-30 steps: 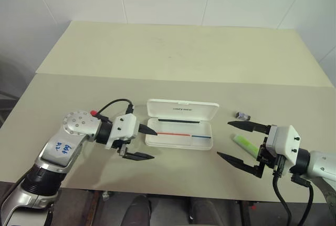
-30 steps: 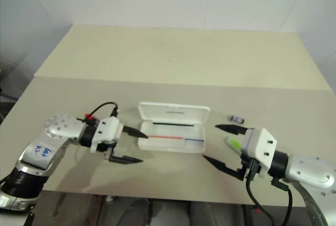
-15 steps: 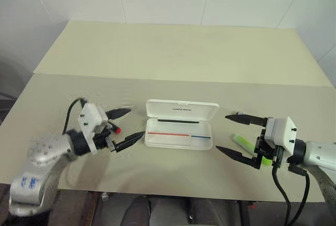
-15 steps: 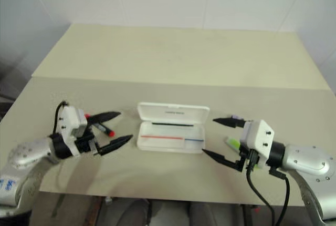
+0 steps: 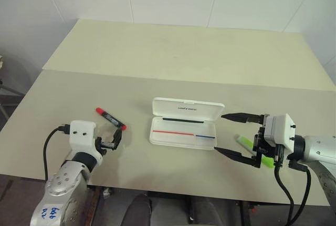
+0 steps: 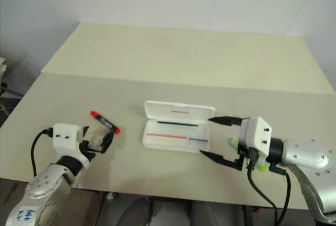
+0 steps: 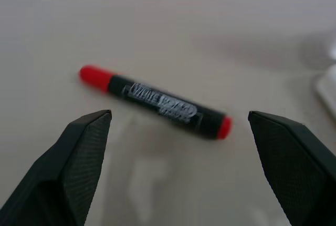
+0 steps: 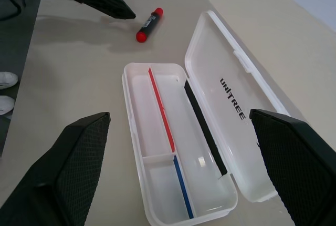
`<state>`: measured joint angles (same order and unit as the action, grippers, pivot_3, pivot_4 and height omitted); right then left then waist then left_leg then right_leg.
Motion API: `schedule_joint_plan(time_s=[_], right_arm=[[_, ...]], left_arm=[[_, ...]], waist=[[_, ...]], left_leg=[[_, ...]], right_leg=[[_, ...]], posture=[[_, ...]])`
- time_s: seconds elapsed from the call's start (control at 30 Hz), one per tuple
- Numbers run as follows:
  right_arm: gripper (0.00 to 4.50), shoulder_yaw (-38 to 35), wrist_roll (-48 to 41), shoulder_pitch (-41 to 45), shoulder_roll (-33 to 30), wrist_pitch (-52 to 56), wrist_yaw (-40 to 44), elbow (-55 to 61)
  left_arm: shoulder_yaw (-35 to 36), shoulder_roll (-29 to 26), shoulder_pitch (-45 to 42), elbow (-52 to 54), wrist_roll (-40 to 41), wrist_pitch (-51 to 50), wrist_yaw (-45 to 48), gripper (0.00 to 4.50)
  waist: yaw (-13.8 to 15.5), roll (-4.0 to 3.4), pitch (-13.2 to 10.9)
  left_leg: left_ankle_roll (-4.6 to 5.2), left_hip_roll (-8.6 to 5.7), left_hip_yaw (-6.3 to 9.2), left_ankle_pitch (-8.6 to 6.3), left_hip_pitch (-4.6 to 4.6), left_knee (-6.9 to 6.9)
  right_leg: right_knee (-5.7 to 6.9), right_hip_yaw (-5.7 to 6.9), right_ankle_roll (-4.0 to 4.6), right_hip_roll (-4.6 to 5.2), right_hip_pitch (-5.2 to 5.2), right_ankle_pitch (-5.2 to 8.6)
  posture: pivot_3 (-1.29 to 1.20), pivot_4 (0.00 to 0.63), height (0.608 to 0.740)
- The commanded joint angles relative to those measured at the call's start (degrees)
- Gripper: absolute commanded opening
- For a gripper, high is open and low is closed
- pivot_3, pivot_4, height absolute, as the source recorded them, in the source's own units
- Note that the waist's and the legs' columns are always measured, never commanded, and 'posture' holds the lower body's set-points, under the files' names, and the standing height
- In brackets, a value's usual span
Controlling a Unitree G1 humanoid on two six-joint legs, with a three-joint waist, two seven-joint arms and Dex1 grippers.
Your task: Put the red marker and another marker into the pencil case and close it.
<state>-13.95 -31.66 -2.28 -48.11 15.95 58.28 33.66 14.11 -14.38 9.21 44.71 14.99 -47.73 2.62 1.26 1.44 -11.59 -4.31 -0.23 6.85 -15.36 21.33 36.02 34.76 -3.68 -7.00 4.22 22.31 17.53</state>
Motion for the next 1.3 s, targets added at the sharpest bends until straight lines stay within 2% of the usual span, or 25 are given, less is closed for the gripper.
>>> schedule_joint_plan(time_s=[0.03,0.33,0.47,0.67,1.1,1.2,1.3], right_arm=[[4.50,-1.5,-1.5,0.3,-0.9,0.3,0.2,2.1],[4.50,-1.7,-2.9,1.7,-2.4,1.9,0.4,2.7],[4.50,-3.2,-3.7,1.4,-3.7,2.4,1.1,2.8],[4.50,-4.0,-4.4,2.3,-5.3,2.9,2.3,1.6],[4.50,-0.9,-4.1,5.7,-4.4,3.0,2.5,0.0],[4.50,-0.3,-3.9,6.3,-4.0,2.8,2.1,-0.2],[4.50,0.3,-3.5,6.6,-3.2,2.5,1.5,-0.3]], left_arm=[[-1.3,1.4,-2.8,0.7,-2.9,-2.0,-4.3,4.48],[-3.6,5.2,-11.5,-3.2,-5.8,-7.3,-10.0,4.48],[-3.5,9.5,-14.2,-3.6,-6.8,-11.7,-13.9,4.48],[-2.9,13.0,-17.4,-2.7,-9.3,-18.6,-17.3,4.48],[3.0,14.7,-21.3,-2.2,-10.9,-28.5,-17.1,4.48],[4.6,14.1,-23.0,-3.0,-11.3,-30.6,-16.7,3.82],[5.9,12.9,-25.3,-4.0,-11.5,-32.3,-15.7,2.78]], waist=[[0.1,0.00,0.0],[0.1,0.01,0.0],[0.1,0.01,0.0],[0.1,0.12,-0.1],[-0.1,0.14,-0.1],[0.0,0.15,-0.1],[0.1,0.17,-0.1]], left_leg=[[0.00,0.00,0.00,0.00,0.00,0.00],[0.00,-0.01,-0.02,0.00,0.10,0.01],[0.00,-0.02,-0.02,0.00,0.14,-0.01],[0.00,-0.03,-0.02,0.00,0.18,0.01],[0.00,-0.04,-0.04,0.00,0.18,0.02],[0.00,-0.04,-0.03,0.00,0.19,0.03],[0.00,-0.04,-0.03,0.00,0.21,0.03]], right_leg=[[0.00,0.00,0.00,0.00,0.00,0.00],[-0.09,0.00,-0.09,0.00,0.04,-0.07],[-0.15,0.00,-0.16,0.00,0.05,-0.11],[-0.19,0.00,-0.37,0.00,0.07,-0.22],[-0.26,0.00,-0.28,0.00,0.07,-0.19],[-0.25,0.00,-0.26,0.00,0.07,-0.20],[-0.28,0.00,-0.28,0.01,0.07,-0.21]], posture=[[0.00,0.150,0.740],[0.00,0.150,0.740],[0.00,0.150,0.740],[0.00,0.150,0.740],[0.00,0.150,0.740],[0.00,0.150,0.740],[0.00,0.150,0.740]])
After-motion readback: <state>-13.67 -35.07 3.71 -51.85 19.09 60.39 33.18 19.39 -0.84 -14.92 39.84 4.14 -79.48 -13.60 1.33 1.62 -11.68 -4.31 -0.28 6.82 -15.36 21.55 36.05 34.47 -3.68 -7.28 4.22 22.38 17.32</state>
